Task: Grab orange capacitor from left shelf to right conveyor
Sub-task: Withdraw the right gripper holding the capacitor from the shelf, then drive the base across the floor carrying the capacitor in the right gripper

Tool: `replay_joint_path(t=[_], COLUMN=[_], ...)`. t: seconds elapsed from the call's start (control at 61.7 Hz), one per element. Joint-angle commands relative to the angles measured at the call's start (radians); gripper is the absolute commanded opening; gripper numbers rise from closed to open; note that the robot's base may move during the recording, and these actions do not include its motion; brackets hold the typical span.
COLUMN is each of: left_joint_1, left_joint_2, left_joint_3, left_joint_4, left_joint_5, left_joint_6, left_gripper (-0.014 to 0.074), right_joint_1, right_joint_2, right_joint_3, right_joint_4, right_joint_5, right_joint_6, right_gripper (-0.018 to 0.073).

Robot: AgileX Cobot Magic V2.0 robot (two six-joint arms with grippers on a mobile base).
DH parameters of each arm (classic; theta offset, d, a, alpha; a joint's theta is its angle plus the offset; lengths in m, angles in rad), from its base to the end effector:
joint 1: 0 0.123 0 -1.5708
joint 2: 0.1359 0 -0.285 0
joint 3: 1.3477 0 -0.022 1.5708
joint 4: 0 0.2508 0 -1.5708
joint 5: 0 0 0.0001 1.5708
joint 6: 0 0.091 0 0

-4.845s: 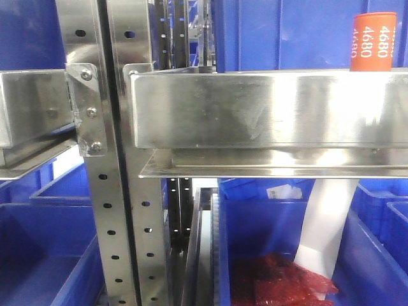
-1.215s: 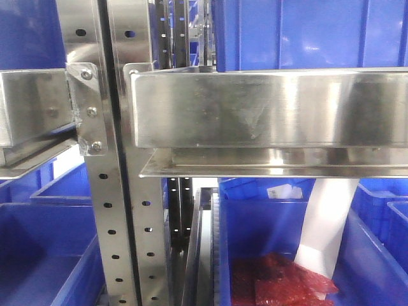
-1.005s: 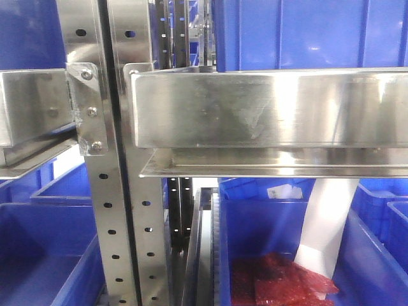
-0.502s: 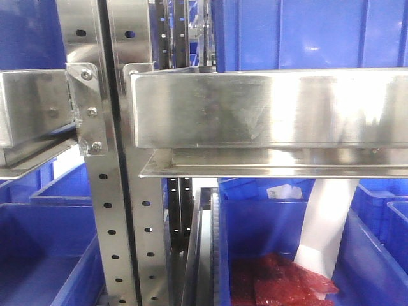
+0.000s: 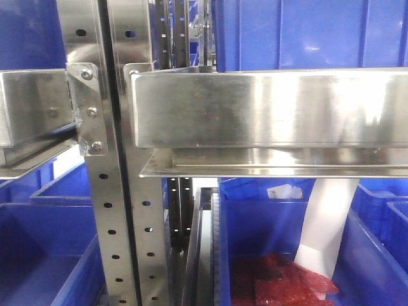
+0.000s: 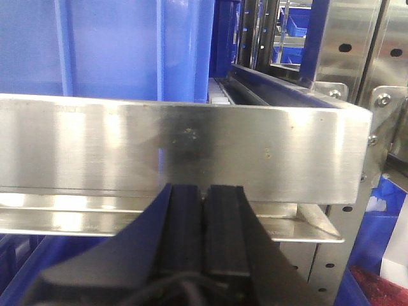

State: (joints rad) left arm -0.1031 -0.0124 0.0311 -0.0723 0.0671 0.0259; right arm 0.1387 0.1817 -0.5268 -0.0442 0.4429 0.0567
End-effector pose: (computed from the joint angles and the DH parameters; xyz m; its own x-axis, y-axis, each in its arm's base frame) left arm 0.0565 -0.0063 0.1973 -0.0034 -0.0461 -0.9989 0.1077 0.9931 -0.0462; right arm 0.0386 0.0036 0.3360 -0.0121 0.0152 -0.9998 -0.1193 0.9927 0.0166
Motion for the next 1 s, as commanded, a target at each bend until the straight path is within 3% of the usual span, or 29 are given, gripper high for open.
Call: replay_joint_path(t=[0.0, 0.988], left_joint_1=[-0.007, -0.009], left_joint_2=[-0.013, -0.013], left_joint_3=[-0.005, -0.005], left_joint_4=[-0.002, -0.002], left_joint_5=[-0.089, -0.089], left_joint_6=[-0.001, -0.001], left_gripper=[-0.0127, -0.0127], right_joint_1=[-0.002, -0.002], right_joint_2=[0.011, 0.011], right_joint_3=[-0.028, -0.028], right_joint_4=[-0.012, -0.012], right_joint_5=[-0.091, -0.091], right_joint_6=[-0.003, -0.003], right_gripper=[0.0107, 0.0107])
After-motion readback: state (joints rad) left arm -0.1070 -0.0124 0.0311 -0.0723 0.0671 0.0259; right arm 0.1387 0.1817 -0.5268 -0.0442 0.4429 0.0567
